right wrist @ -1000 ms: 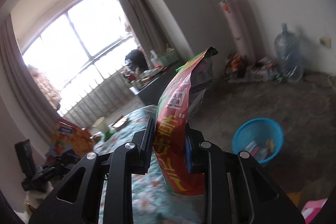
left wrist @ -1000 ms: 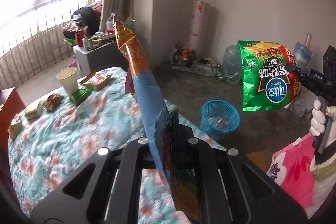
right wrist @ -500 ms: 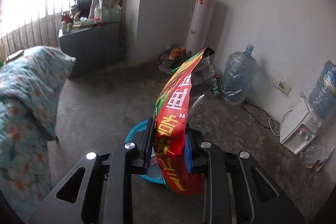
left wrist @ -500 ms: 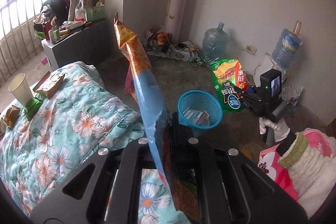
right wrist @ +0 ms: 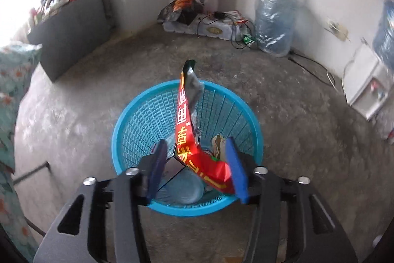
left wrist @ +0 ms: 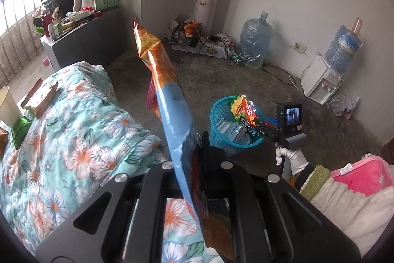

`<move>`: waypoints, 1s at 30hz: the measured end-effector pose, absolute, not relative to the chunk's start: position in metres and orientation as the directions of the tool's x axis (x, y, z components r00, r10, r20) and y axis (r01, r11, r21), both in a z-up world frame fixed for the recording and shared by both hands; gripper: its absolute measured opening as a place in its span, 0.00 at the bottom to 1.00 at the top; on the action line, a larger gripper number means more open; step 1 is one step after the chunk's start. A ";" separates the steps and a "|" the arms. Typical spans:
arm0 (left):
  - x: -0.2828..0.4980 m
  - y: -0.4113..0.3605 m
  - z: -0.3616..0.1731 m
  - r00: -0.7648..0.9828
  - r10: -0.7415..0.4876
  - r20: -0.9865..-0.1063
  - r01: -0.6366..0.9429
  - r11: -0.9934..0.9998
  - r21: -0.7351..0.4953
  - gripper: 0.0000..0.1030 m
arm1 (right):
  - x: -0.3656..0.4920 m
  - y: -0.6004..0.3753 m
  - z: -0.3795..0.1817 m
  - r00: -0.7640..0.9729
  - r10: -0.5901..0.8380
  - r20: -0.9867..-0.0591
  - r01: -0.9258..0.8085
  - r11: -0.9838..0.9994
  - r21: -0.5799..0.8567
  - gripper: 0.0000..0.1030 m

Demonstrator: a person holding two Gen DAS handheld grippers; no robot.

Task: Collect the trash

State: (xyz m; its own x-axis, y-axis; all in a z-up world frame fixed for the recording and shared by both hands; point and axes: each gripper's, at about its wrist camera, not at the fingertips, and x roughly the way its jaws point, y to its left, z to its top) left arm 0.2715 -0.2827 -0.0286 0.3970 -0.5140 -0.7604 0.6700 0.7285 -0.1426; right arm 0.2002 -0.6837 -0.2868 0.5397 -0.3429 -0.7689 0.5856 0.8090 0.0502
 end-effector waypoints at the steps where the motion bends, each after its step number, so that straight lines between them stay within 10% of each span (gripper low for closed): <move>1: 0.273 -0.286 -0.029 0.393 -0.516 -0.761 0.673 0.725 -0.144 0.06 | 0.191 -0.686 -0.282 0.556 -0.342 -0.758 0.607 0.790 0.089 0.53; 14: 0.268 -0.318 -0.034 0.343 -0.543 -0.767 0.710 0.684 -0.167 0.06 | 0.206 -0.745 -0.300 0.590 -0.102 -0.801 0.603 0.715 0.353 0.50; 17: 0.270 -0.315 -0.037 0.349 -0.525 -0.777 0.700 0.697 -0.156 0.06 | 0.231 -0.747 -0.316 0.536 -0.053 -0.842 0.609 0.715 0.342 0.05; 30: 0.279 -0.313 -0.048 0.339 -0.492 -0.802 0.685 0.714 -0.149 0.06 | 0.296 -0.741 -0.363 0.336 -0.117 -0.935 0.583 0.805 0.109 0.04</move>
